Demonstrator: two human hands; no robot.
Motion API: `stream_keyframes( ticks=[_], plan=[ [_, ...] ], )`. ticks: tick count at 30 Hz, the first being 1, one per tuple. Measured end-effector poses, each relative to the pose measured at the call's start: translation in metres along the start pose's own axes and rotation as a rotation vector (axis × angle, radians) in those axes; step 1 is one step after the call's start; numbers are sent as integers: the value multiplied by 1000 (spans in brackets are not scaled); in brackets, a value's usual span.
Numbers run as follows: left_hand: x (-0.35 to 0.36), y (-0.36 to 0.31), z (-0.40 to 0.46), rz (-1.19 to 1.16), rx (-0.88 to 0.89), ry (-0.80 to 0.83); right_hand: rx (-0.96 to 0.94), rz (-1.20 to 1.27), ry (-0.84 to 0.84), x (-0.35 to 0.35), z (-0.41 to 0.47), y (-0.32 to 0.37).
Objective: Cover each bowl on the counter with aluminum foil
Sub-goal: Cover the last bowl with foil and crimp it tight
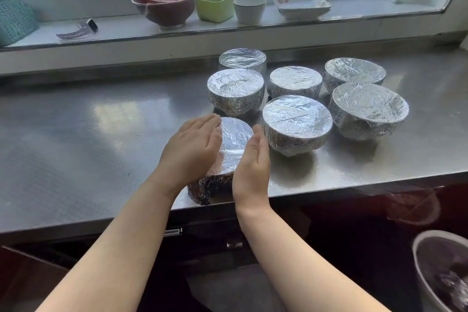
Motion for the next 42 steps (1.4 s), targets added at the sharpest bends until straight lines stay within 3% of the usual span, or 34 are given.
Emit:
stream_keyframes(
  ticks=[12, 17, 22, 27, 31, 34, 38, 42],
  plan=[
    [-3, -1, -2, -22, -29, -18, 191, 57, 83, 0, 14, -33],
    [-2, 2, -2, -6, -62, -16, 338, 108, 213, 6, 8, -31],
    [0, 2, -5, 13, -87, 17, 303, 146, 244, 0, 15, -31],
    [2, -2, -7, 49, -125, 28, 165, 73, 86, -32, 3, -15],
    [3, -2, -12, 53, -212, 20, -82, -5, 39, -35, -19, 14],
    [4, -5, -16, -7, -276, 59, -237, -89, 99, -19, -24, 28],
    [-4, 0, -20, -58, -298, 104, -141, -172, 216, -1, -13, 21],
    [-19, 13, -26, 38, -319, 55, -12, -151, 267, 1, -4, 15]
  ],
)
Point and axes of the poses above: each hand's wrist, its own z-axis towards the middle knuckle, its own x-axis out of the palm, y = z × x, the point moved 10 cm from there along z, towards the middle knuckle, and after that the axes turned 3 degrees about z, right-handed, at the moved point
